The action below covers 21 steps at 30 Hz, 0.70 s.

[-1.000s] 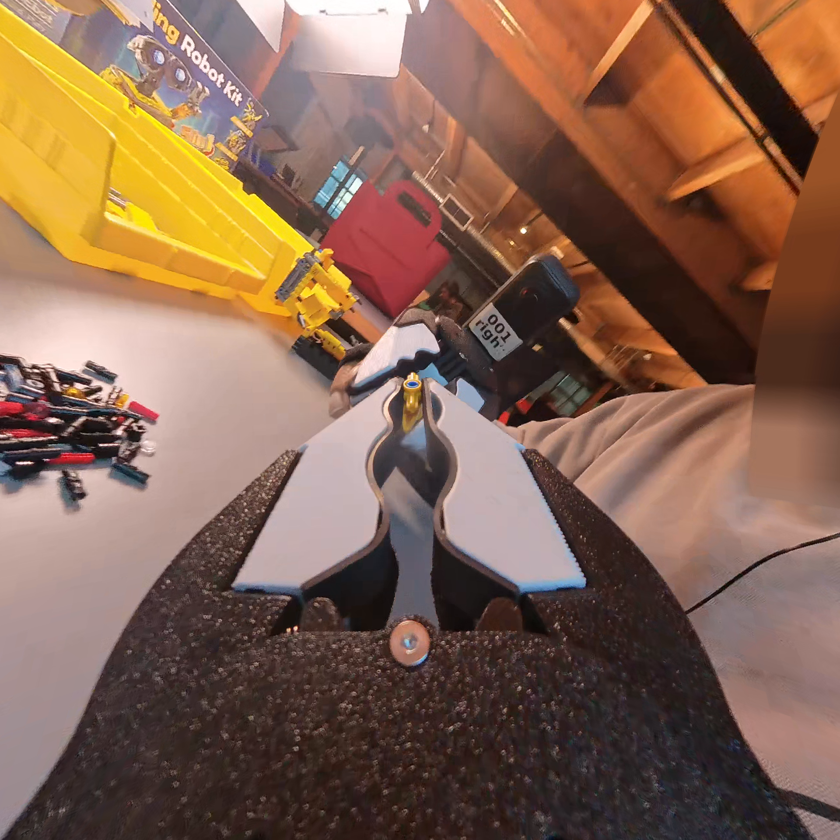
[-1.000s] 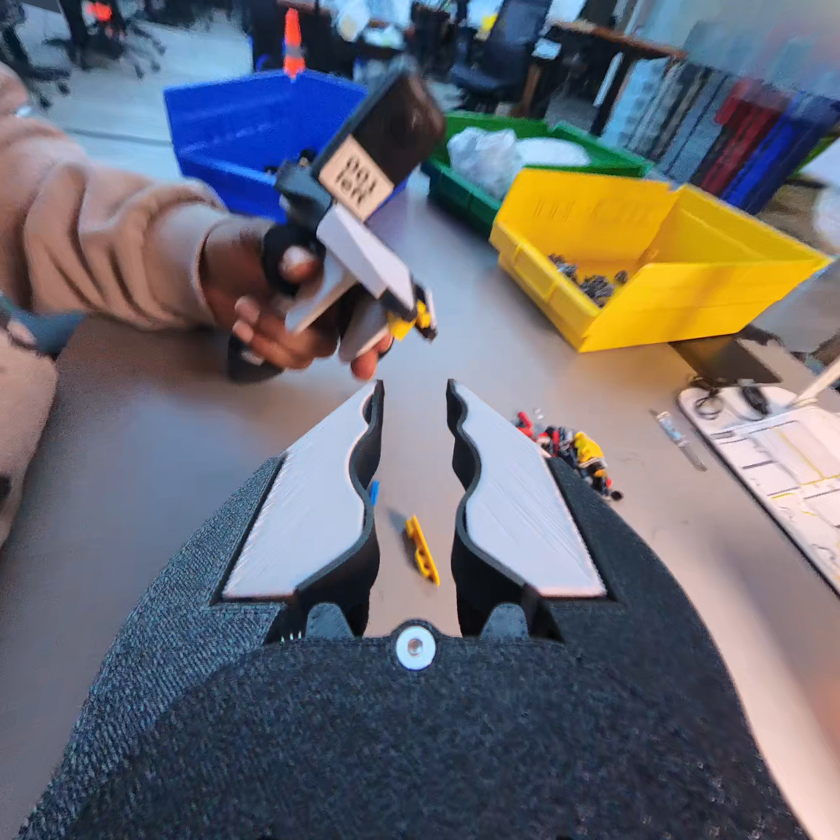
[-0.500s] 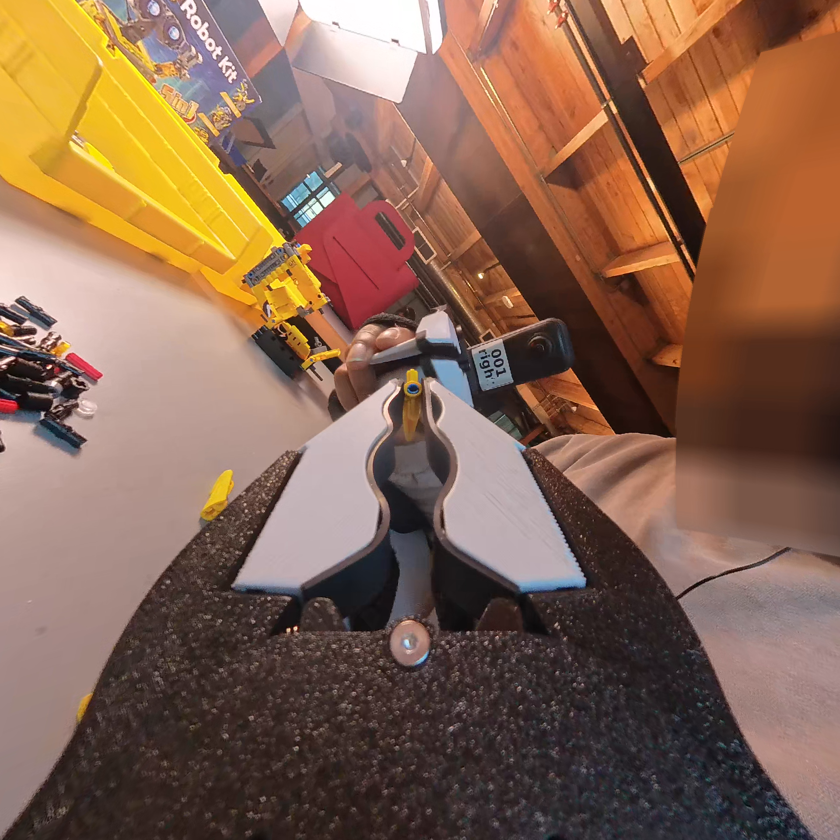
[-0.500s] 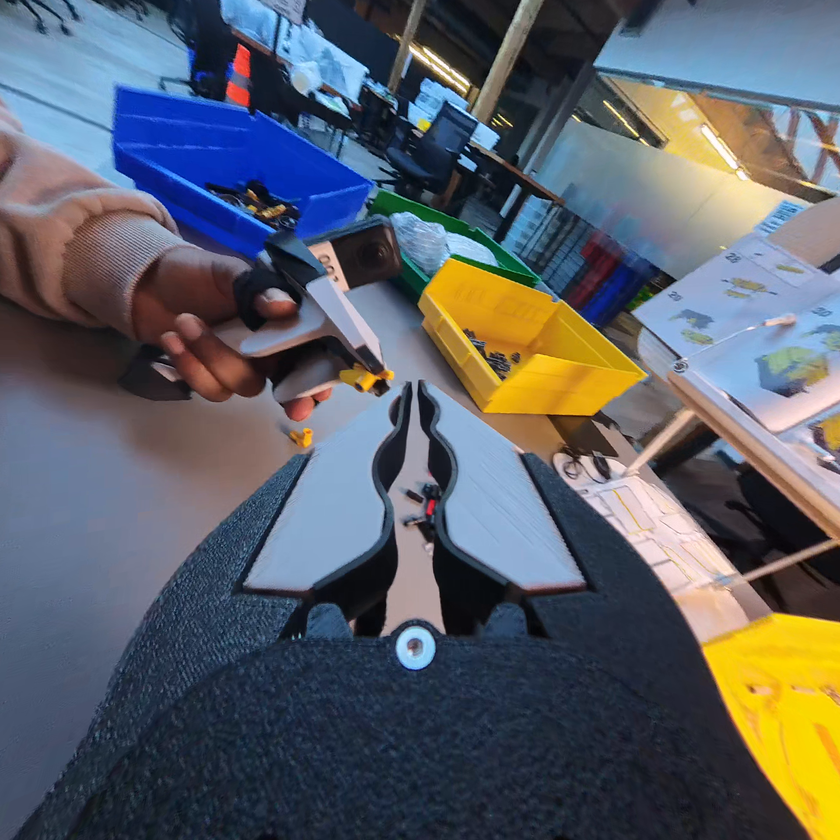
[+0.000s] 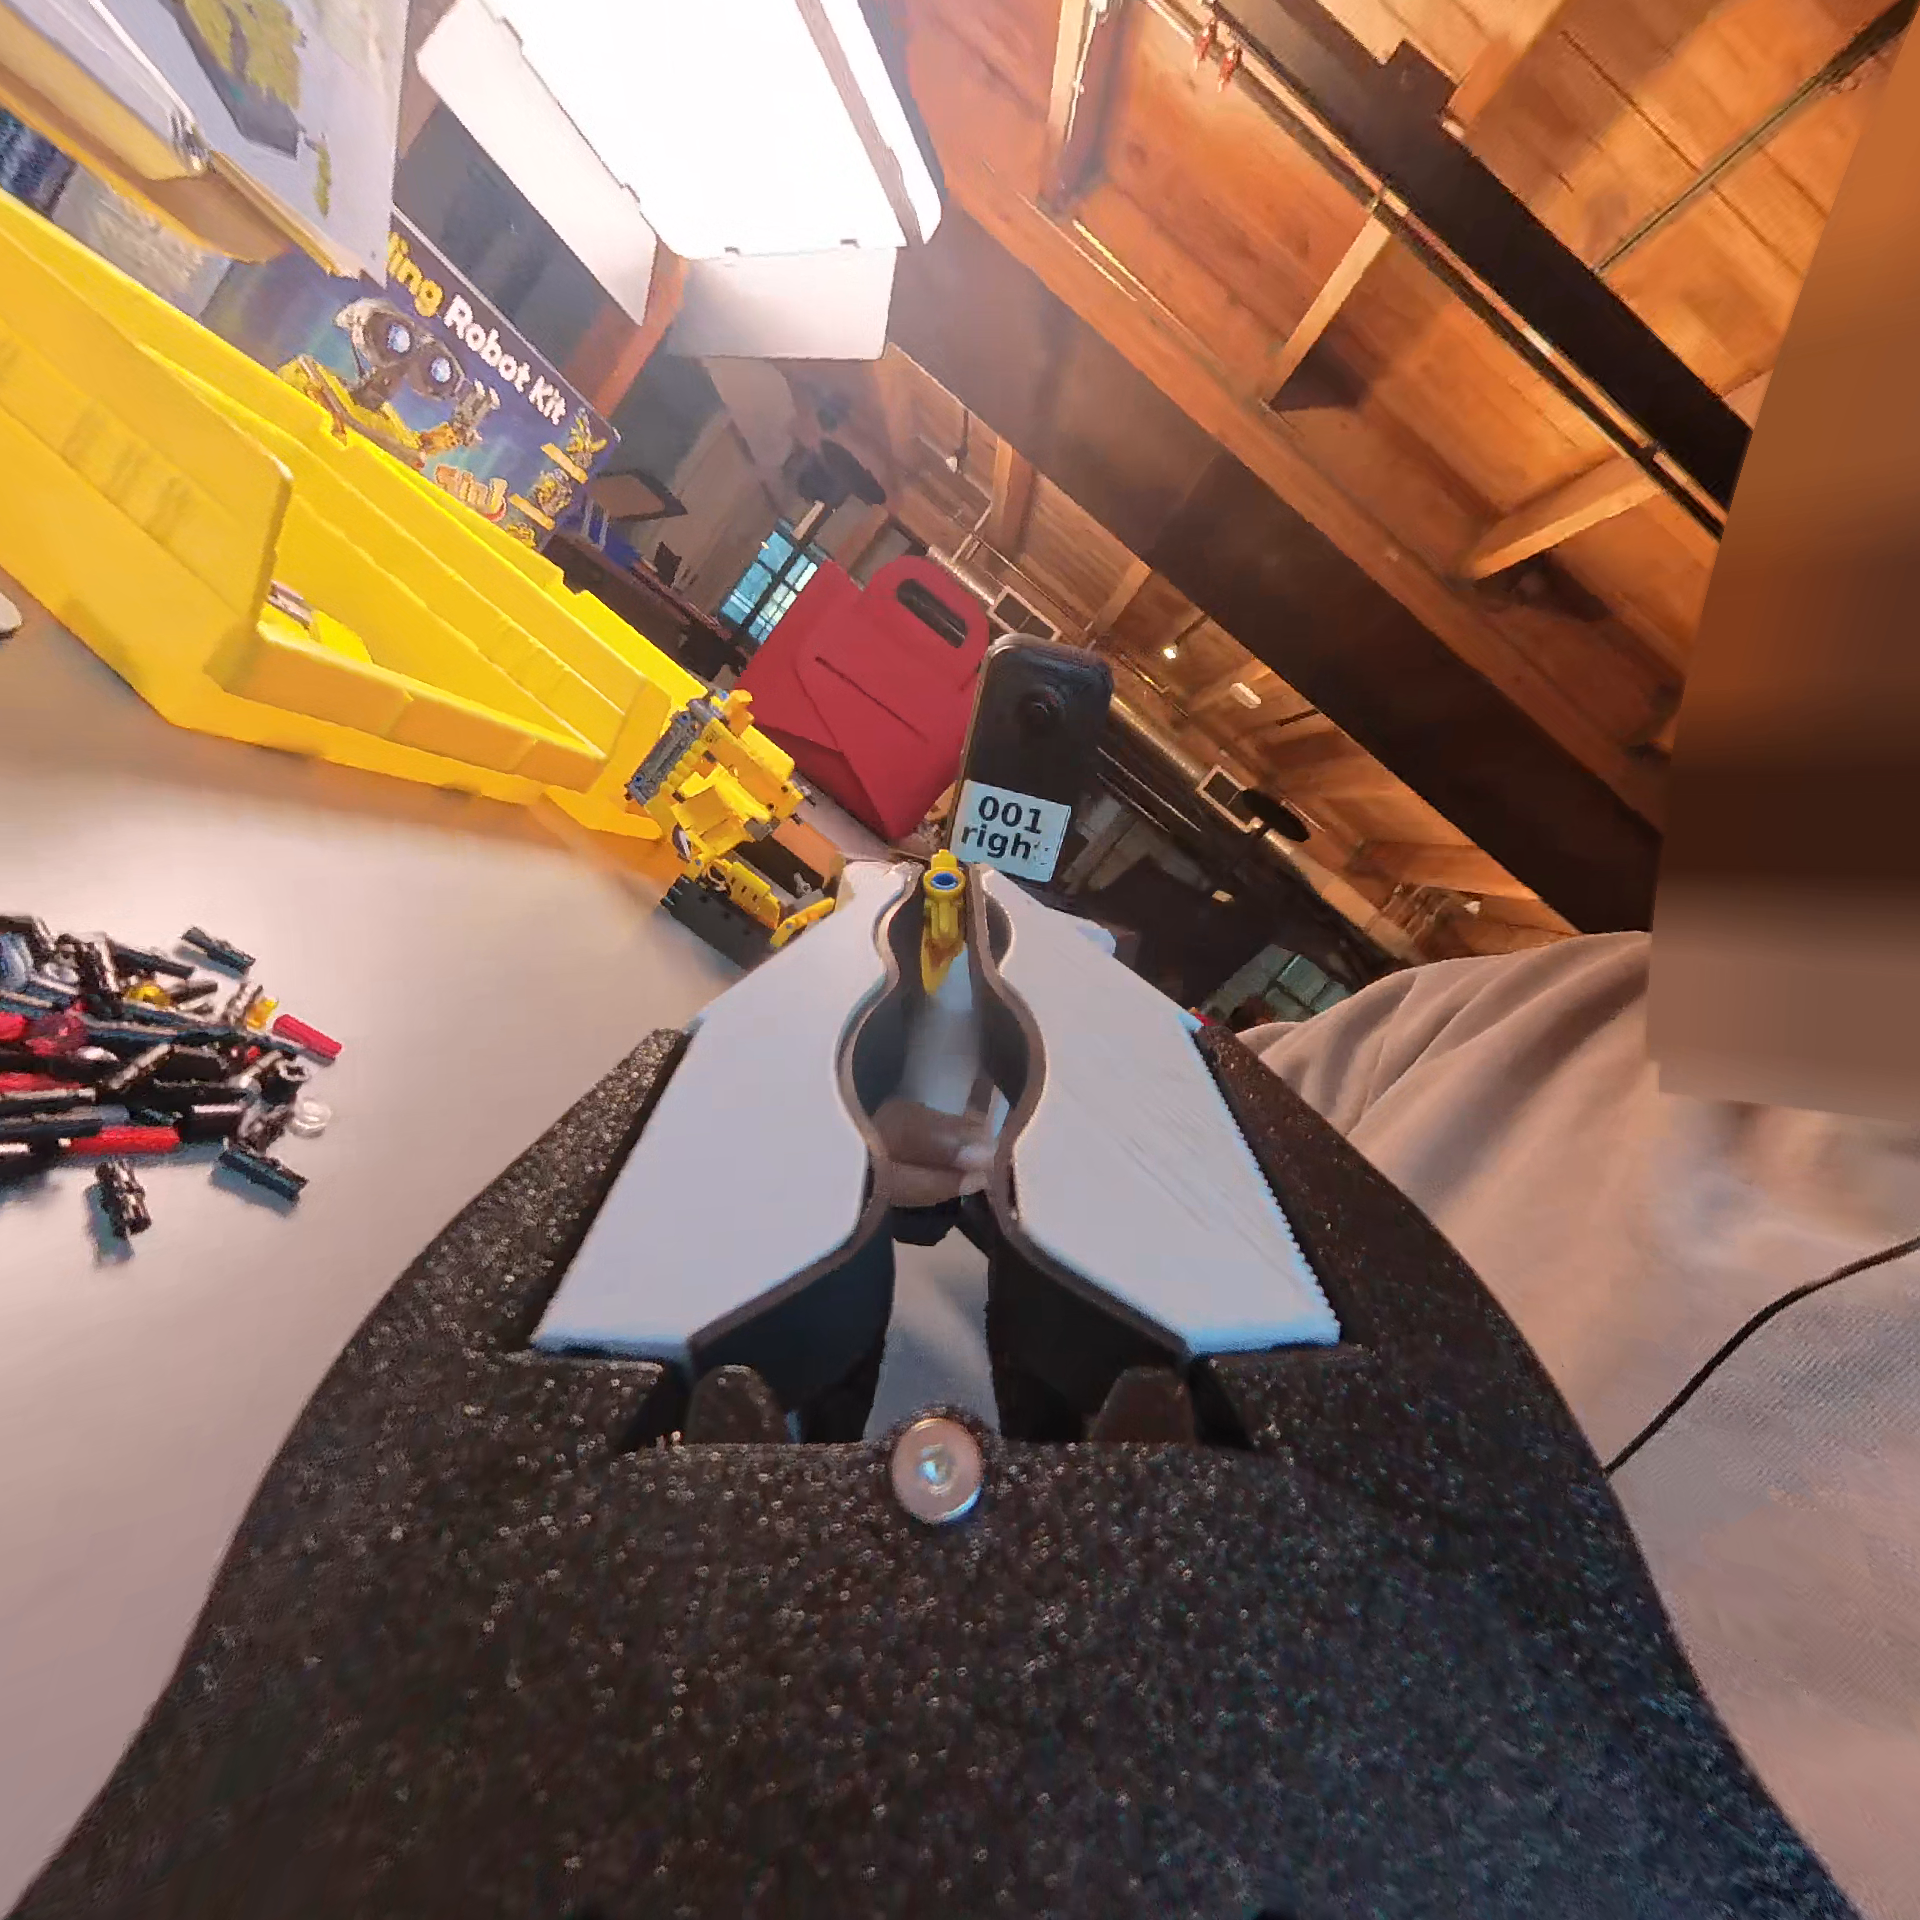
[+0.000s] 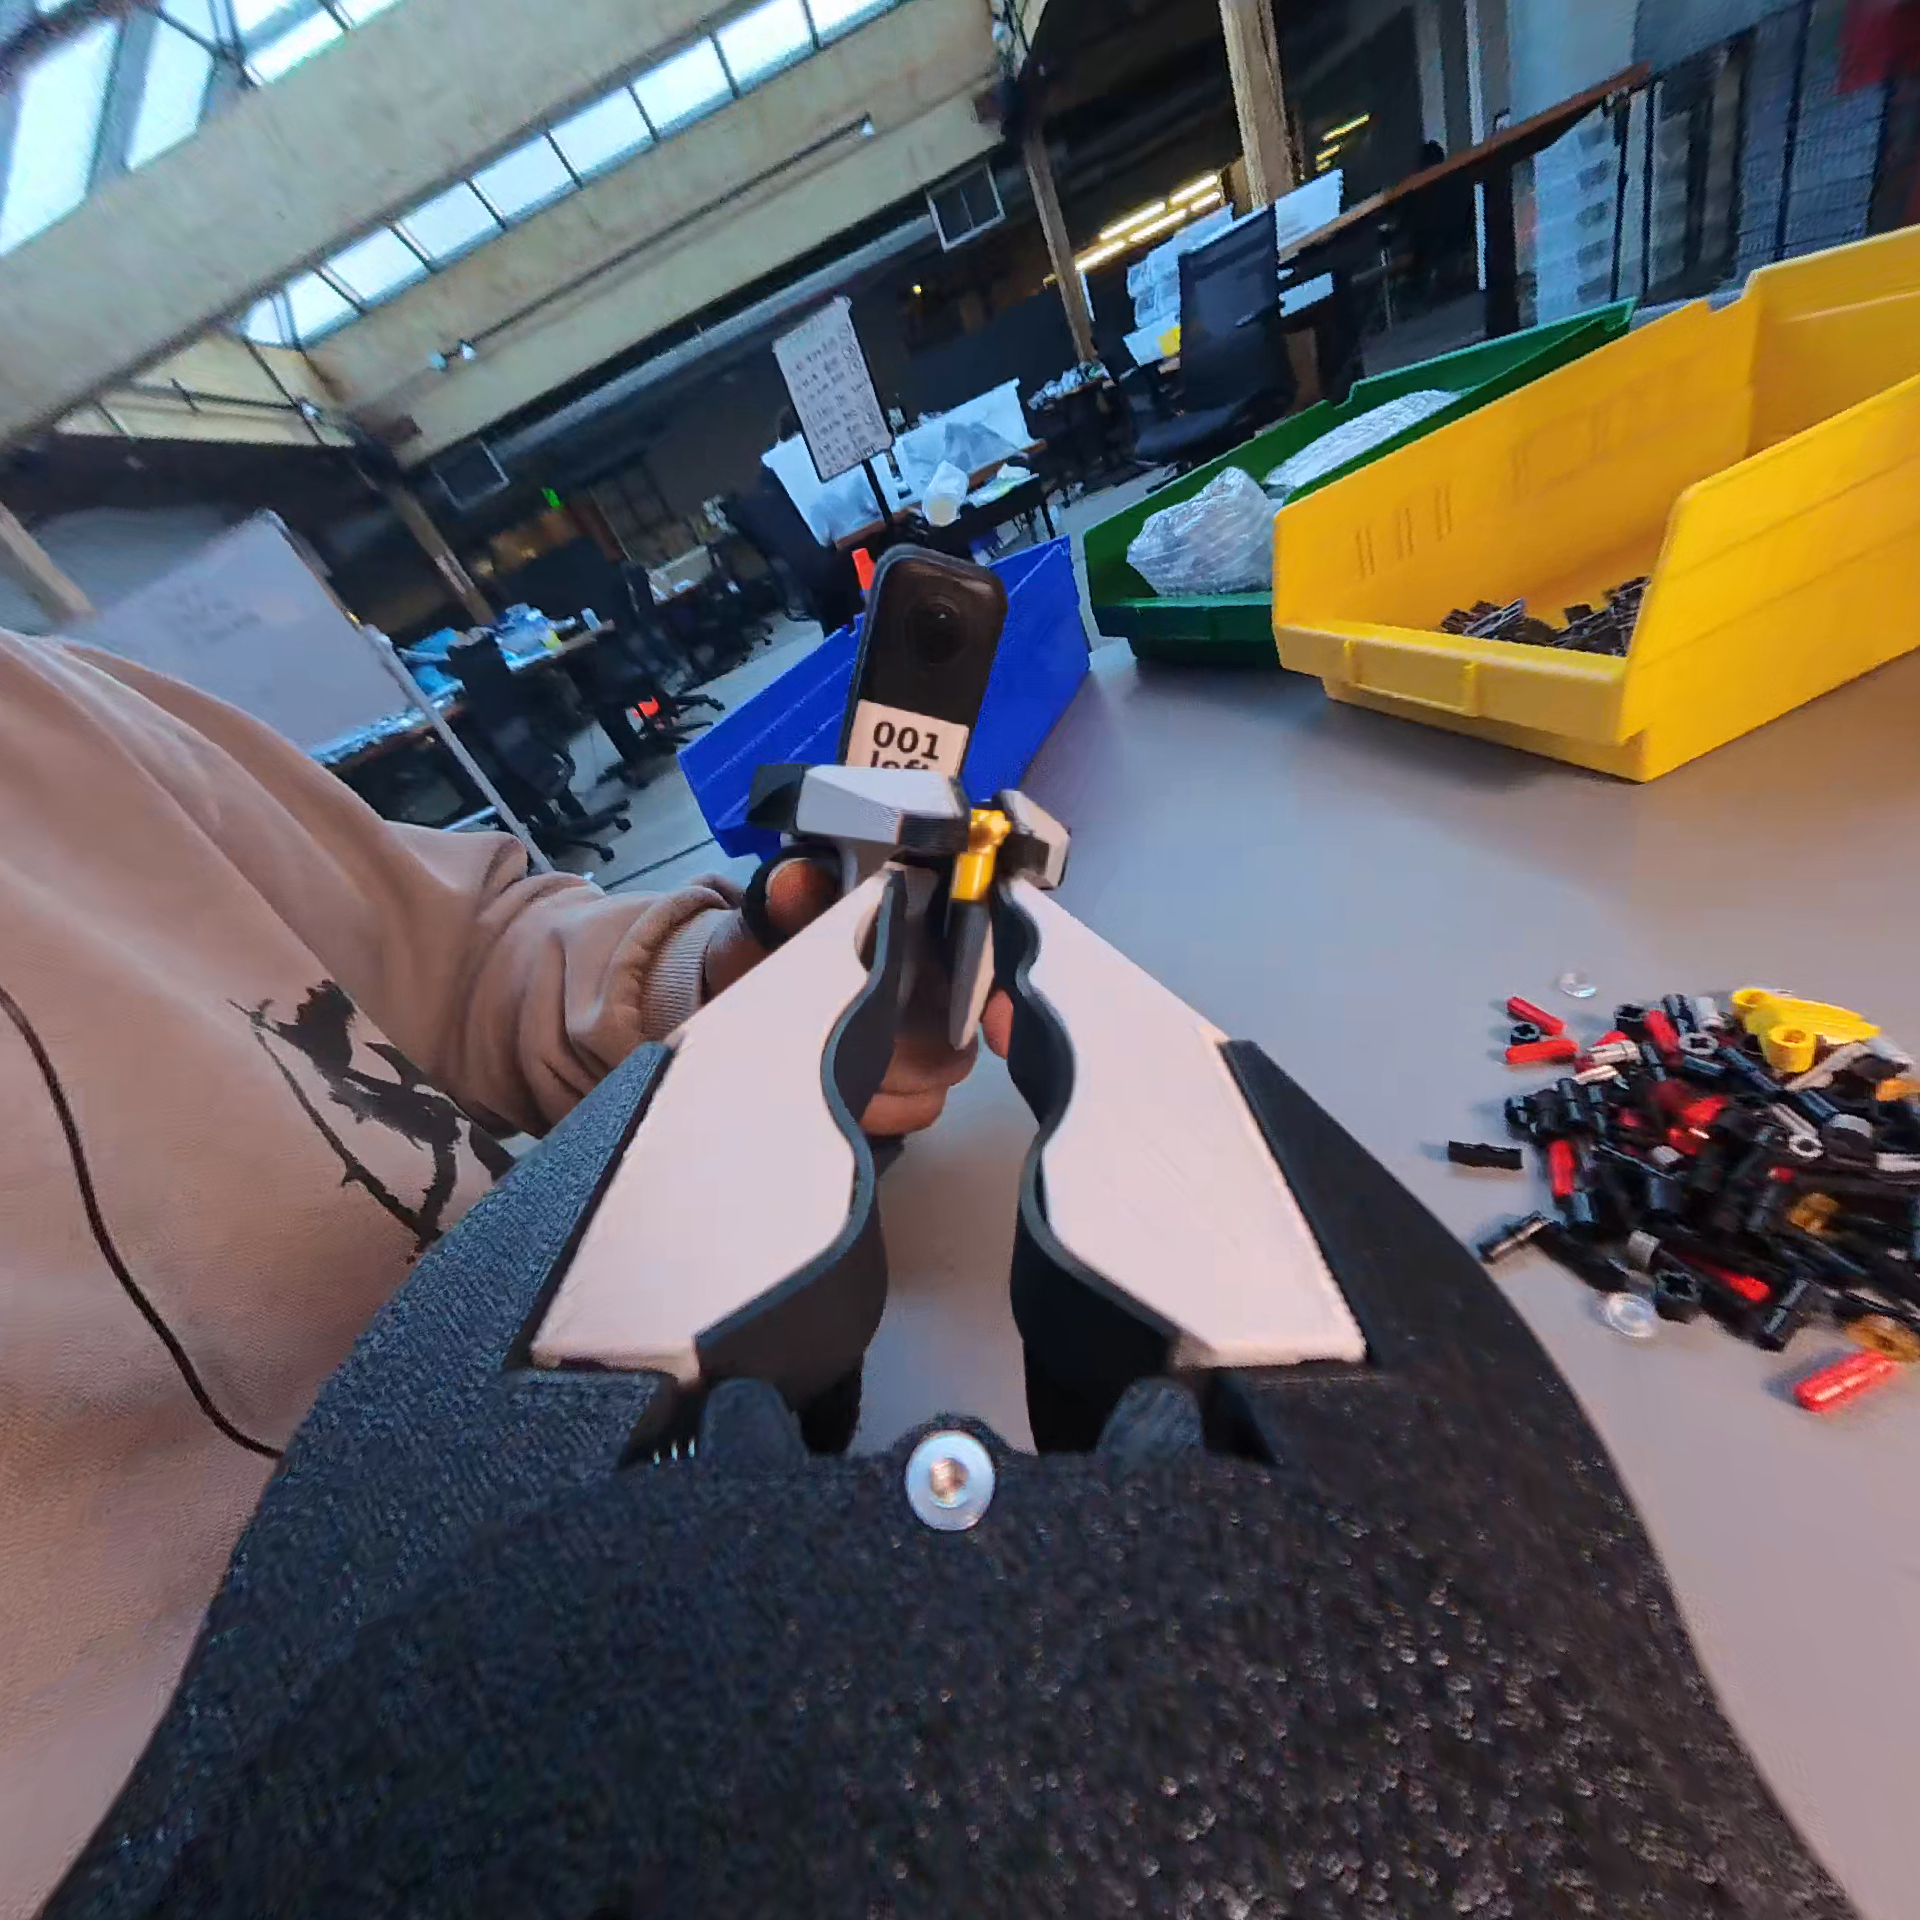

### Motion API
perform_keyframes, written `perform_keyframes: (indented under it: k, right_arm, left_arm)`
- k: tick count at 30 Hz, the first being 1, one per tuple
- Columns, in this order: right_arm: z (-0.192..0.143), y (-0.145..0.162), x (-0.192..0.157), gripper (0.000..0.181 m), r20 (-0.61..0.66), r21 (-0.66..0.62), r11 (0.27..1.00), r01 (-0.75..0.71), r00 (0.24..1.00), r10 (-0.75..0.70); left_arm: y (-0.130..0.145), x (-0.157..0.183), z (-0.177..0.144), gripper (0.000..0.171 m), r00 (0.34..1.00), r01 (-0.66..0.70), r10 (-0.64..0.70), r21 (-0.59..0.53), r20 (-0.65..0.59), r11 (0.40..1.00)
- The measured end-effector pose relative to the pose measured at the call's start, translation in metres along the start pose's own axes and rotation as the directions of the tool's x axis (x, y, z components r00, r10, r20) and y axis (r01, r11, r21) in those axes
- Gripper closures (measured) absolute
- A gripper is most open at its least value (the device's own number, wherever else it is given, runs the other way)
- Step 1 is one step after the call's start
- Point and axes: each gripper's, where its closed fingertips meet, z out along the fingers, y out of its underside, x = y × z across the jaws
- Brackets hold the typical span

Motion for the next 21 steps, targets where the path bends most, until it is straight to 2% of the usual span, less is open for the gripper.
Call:
perform_keyframes:
  k: [2,4,9,12,21]
  right_arm:
    - [-0.003,-0.002,0.001,0.175,0.017,0.011,1.000,-0.009,1.000,0.009]
    - [-0.007,-0.002,-0.001,0.175,0.049,0.004,1.000,0.008,0.999,-0.008]
    - [-0.014,0.006,-0.004,0.176,0.073,-0.103,0.983,0.151,0.987,-0.144]
    - [-0.015,0.012,-0.007,0.175,0.091,-0.146,0.969,0.197,0.978,-0.186]
    - [-0.013,0.016,-0.017,0.176,0.128,-0.160,0.947,0.280,0.957,-0.261]
  left_arm:
    - [0.002,0.004,0.002,0.166,0.998,-0.057,0.057,-0.022,-0.001,0.998]
    - [0.005,0.006,0.004,0.166,0.994,-0.108,0.108,-0.061,0.002,0.992]
    - [0.018,0.008,-0.005,0.165,0.962,-0.267,0.274,-0.240,-0.005,0.933]
    - [0.024,0.010,-0.007,0.165,0.947,-0.312,0.320,-0.286,-0.020,0.906]
    - [0.028,0.018,-0.009,0.166,0.946,-0.320,0.321,-0.322,-0.052,0.891]
